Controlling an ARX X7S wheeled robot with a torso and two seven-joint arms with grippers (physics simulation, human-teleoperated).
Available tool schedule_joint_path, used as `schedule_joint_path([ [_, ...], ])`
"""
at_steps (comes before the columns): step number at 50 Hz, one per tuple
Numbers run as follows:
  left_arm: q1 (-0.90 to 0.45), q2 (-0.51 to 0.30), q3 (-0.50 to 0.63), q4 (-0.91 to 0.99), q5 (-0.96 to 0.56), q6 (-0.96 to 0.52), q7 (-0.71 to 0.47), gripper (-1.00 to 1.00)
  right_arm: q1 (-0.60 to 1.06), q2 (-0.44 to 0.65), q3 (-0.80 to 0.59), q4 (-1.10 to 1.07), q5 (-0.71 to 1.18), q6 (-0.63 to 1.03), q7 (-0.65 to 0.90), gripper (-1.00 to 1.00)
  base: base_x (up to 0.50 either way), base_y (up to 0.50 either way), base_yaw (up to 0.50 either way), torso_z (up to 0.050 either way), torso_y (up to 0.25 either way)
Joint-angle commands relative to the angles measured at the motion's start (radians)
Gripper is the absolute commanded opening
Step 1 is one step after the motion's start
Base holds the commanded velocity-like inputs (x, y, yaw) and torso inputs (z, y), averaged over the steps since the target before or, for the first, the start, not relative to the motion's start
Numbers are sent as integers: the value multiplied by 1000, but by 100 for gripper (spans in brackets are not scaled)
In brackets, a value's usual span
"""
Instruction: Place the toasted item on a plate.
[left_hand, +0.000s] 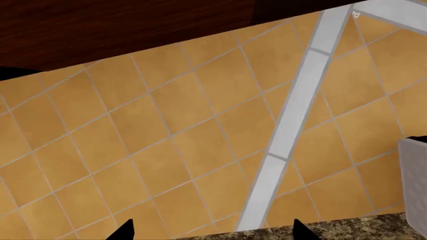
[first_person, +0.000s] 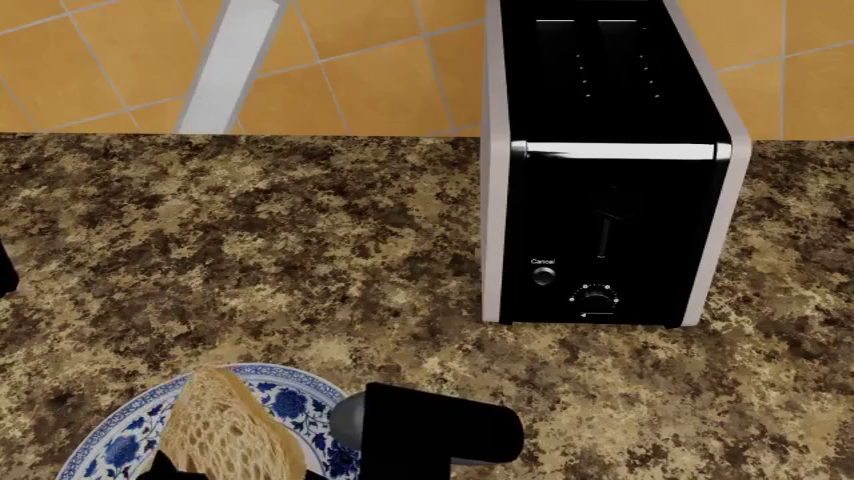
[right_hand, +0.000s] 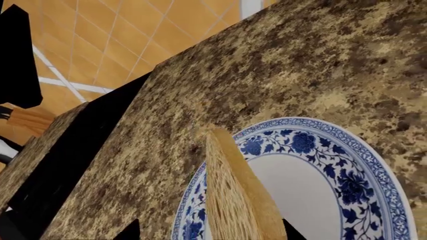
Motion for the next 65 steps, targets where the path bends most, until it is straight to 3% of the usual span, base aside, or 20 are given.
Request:
schedule_joint_path([
  [1,4,-4,-5,5,-6,-2,-4,100,1,6,-9,-6,-8,-3,-5,100,0,0,0,0,0],
  [18,-7,-7,-1,4,-16,-6,-7,100,43,44,-33,11,-112,31,-51,100,0,0,0,0,0],
  [39,-5,-11,7,0,-20,3,-11,100,102,122,-159,-17,-262,168,-93,100,0,0,0,0,0],
  [50,0,-14,3,2,-26,5,-13,100,120,135,-166,-43,-383,146,-148,100,0,0,0,0,0],
  [65,-6,-15,9,-1,-32,3,-18,100,148,145,-157,-68,-380,140,-143,100,0,0,0,0,0],
])
